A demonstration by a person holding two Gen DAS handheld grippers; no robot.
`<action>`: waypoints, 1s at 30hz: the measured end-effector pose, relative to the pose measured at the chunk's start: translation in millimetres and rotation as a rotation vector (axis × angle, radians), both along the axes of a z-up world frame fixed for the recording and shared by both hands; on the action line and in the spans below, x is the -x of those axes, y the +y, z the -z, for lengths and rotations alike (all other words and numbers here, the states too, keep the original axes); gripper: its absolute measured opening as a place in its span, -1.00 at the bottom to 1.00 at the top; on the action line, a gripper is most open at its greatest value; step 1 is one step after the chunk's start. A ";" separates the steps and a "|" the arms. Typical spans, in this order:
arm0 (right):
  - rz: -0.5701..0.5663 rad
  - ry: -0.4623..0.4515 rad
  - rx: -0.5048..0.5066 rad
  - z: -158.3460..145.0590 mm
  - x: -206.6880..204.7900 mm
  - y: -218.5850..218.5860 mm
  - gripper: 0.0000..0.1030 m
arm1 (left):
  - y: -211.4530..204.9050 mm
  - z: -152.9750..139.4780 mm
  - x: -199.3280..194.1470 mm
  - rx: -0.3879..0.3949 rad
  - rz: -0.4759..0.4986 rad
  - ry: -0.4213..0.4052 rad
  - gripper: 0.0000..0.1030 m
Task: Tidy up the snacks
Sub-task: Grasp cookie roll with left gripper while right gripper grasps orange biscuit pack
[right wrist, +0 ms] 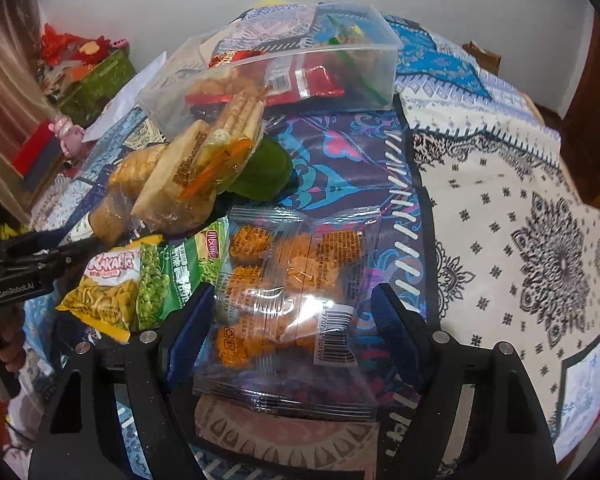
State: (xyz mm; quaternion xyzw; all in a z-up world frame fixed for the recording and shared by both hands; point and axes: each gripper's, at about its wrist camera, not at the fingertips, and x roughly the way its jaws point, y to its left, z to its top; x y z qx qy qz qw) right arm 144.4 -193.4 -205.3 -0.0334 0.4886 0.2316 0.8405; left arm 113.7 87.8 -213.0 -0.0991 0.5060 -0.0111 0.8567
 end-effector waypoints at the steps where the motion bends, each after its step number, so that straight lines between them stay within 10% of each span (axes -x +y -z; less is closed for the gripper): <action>1: 0.000 -0.001 0.000 -0.4 0.1 -0.6 0.24 | -0.8 0.1 0.0 -0.001 -0.001 0.001 0.29; 30: 0.064 -0.158 -0.036 -52.0 -4.9 -21.5 0.06 | -8.2 -33.6 18.1 0.007 -0.013 -0.089 -0.31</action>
